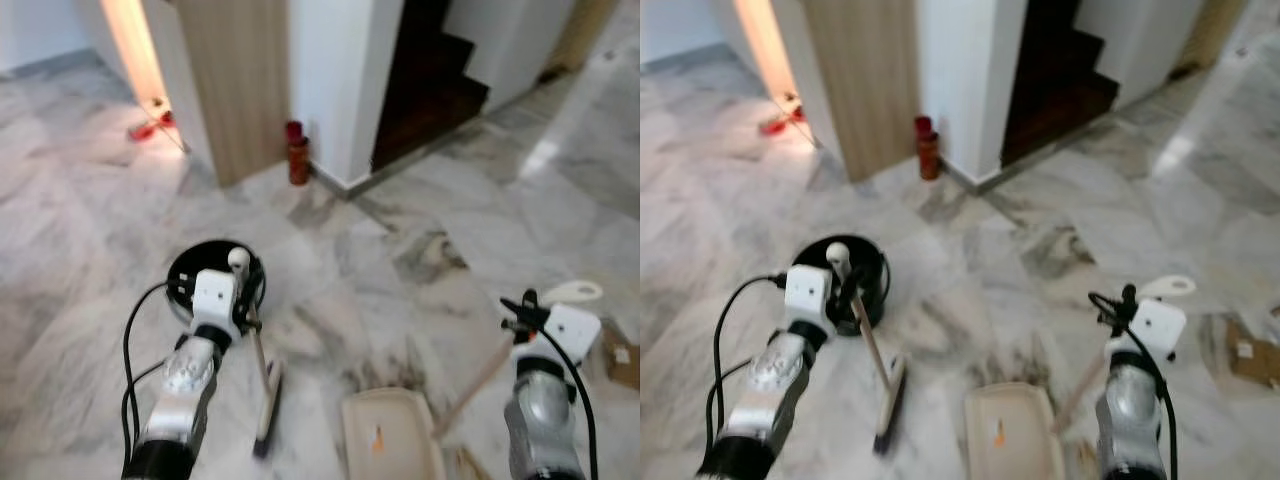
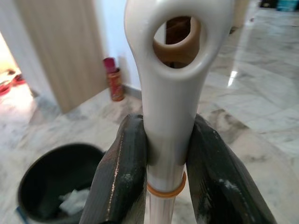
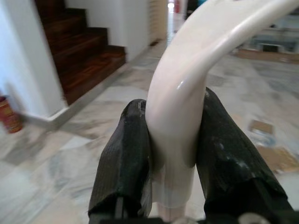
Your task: Sweep floor
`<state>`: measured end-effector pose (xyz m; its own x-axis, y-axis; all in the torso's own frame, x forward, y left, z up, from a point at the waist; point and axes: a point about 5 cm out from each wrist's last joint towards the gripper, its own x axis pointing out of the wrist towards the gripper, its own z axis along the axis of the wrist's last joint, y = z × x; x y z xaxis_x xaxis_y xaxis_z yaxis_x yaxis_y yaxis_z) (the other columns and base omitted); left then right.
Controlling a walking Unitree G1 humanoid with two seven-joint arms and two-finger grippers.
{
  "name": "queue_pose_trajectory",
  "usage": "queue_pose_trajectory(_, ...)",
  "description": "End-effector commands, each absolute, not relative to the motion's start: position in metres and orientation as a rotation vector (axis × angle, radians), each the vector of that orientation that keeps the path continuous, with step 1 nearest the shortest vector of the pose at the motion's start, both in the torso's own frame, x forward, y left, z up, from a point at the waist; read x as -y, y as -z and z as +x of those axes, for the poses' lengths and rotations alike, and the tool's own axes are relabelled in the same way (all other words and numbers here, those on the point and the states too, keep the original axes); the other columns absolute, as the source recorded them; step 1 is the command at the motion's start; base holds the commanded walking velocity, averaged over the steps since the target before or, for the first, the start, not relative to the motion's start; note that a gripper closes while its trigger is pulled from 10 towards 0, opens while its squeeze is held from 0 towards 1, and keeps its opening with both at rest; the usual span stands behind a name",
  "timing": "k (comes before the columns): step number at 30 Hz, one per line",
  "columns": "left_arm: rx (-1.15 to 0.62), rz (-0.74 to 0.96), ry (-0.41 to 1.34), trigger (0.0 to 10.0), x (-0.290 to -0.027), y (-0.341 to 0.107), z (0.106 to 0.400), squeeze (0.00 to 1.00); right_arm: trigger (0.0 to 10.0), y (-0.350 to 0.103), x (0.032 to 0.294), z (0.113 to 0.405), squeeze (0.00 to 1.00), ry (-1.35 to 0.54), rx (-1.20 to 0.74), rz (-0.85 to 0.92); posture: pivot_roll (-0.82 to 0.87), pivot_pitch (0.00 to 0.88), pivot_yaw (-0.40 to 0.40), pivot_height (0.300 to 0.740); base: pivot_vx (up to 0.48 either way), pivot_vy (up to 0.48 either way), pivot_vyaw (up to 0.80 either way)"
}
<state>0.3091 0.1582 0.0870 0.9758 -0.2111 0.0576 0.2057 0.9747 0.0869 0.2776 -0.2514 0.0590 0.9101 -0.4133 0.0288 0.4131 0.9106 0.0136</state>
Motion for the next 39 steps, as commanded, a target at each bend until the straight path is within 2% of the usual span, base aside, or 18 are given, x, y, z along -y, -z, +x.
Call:
queue_pose_trajectory(1, 0.107, 0.074, 0.220, 10.0, -0.1528, -0.0940, 0.3123, 0.00, 10.0, -0.0649, 0.2568, 0.2781, 0.00, 0.447, 0.061, 0.009, 0.09, 0.039, -0.010, 0.740, 0.000, 0.000, -0.80)
queue_pose_trajectory(21, 0.116, 0.076, 0.224, 10.0, -0.1523, -0.0940, 0.3124, 0.00, 10.0, -0.0680, 0.2609, 0.2773, 0.00, 0.457, 0.072, -0.001, 0.08, 0.071, -0.014, 0.740, 0.000, 0.000, -0.80)
queue_pose_trajectory(33, 0.125, 0.075, 0.232, 10.0, -0.1511, -0.0966, 0.3148, 0.00, 10.0, -0.0658, 0.2585, 0.2758, 0.00, 0.457, 0.067, 0.004, 0.08, 0.058, -0.010, 0.740, 0.000, 0.000, -0.80)
queue_pose_trajectory(39, 0.122, 0.073, 0.239, 10.0, -0.1508, -0.0958, 0.3142, 0.00, 10.0, -0.0677, 0.2577, 0.2765, 0.00, 0.456, 0.083, 0.007, 0.08, 0.048, -0.009, 0.740, 0.000, 0.000, -0.16)
